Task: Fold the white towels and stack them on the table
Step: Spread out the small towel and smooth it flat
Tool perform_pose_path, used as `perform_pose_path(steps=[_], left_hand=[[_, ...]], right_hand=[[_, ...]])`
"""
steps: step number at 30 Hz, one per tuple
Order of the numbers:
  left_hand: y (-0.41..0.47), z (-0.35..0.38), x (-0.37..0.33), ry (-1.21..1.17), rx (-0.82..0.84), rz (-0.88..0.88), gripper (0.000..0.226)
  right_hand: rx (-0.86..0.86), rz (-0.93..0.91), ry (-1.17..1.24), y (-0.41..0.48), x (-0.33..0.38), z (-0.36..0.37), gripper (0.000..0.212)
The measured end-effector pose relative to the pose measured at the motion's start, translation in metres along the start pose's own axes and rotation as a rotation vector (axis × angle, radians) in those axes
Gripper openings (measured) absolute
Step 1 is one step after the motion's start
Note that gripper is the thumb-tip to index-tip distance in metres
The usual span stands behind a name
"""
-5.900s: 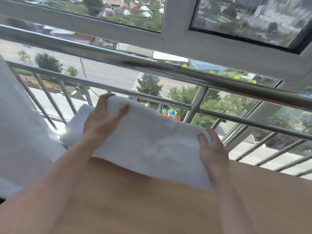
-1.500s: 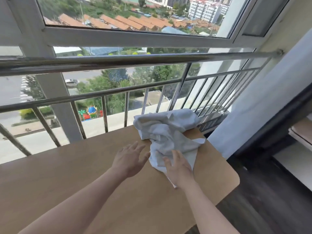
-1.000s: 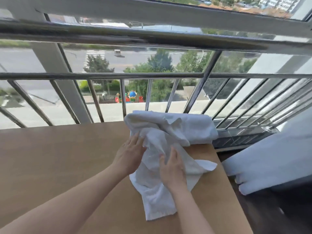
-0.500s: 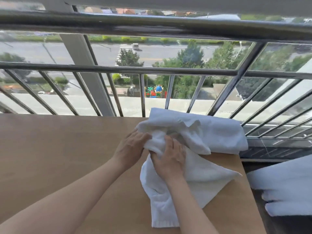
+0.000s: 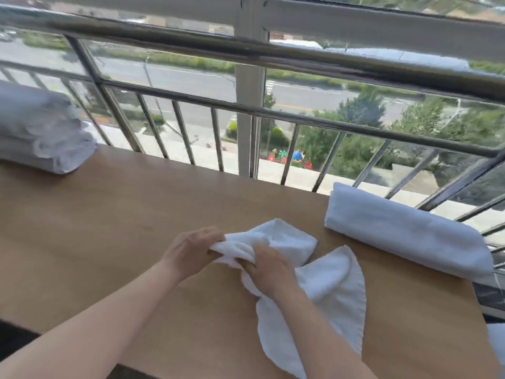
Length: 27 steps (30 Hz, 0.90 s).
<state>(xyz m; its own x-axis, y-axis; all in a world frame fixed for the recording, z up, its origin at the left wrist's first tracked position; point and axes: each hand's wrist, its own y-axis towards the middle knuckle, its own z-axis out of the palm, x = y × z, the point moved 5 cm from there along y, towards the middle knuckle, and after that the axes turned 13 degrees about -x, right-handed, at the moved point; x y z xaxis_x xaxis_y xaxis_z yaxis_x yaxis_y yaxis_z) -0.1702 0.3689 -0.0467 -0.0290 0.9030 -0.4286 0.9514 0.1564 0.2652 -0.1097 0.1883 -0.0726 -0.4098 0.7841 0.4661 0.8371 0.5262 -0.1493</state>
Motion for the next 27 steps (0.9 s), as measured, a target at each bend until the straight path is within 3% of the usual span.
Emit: perform_pose_path(steps=[5,7,9,11,14,18,22,27], left_hand=[[-0.062,-0.070,0.076,-0.009,-0.005,-0.077,0.022],[-0.085,-0.098,0.106,-0.007,0.002,-0.089,0.037],[-0.104,-0.122,0.136,0.035,0.033,-0.118,0.051],[-0.120,-0.141,0.171,0.119,0.084,-0.176,0.044],[-0.140,-0.170,0.224,0.199,0.084,-0.270,0.056],[-0.140,-0.187,0.263,-0.063,-0.024,-0.334,0.058],[-0.119,-0.174,0.294,-0.396,-0.102,-0.564,0.046],[-0.084,-0.147,0.317,-0.505,0.016,-0.677,0.027]], right_hand=[[-0.003,-0.092,-0.033,-0.011,0.100,0.040,0.049],[-0.012,-0.134,-0.046,-0.015,0.138,0.055,0.043],[-0.054,-0.183,-0.087,-0.015,0.172,0.067,0.041],[-0.086,-0.211,-0.135,-0.011,0.199,0.077,0.038],[-0.107,-0.195,-0.179,0.000,0.221,0.088,0.031],[-0.143,-0.181,-0.170,0.022,0.242,0.102,0.039],[-0.159,-0.117,-0.142,0.052,0.246,0.114,0.040],[-0.145,-0.083,-0.130,0.101,0.225,0.130,0.040]])
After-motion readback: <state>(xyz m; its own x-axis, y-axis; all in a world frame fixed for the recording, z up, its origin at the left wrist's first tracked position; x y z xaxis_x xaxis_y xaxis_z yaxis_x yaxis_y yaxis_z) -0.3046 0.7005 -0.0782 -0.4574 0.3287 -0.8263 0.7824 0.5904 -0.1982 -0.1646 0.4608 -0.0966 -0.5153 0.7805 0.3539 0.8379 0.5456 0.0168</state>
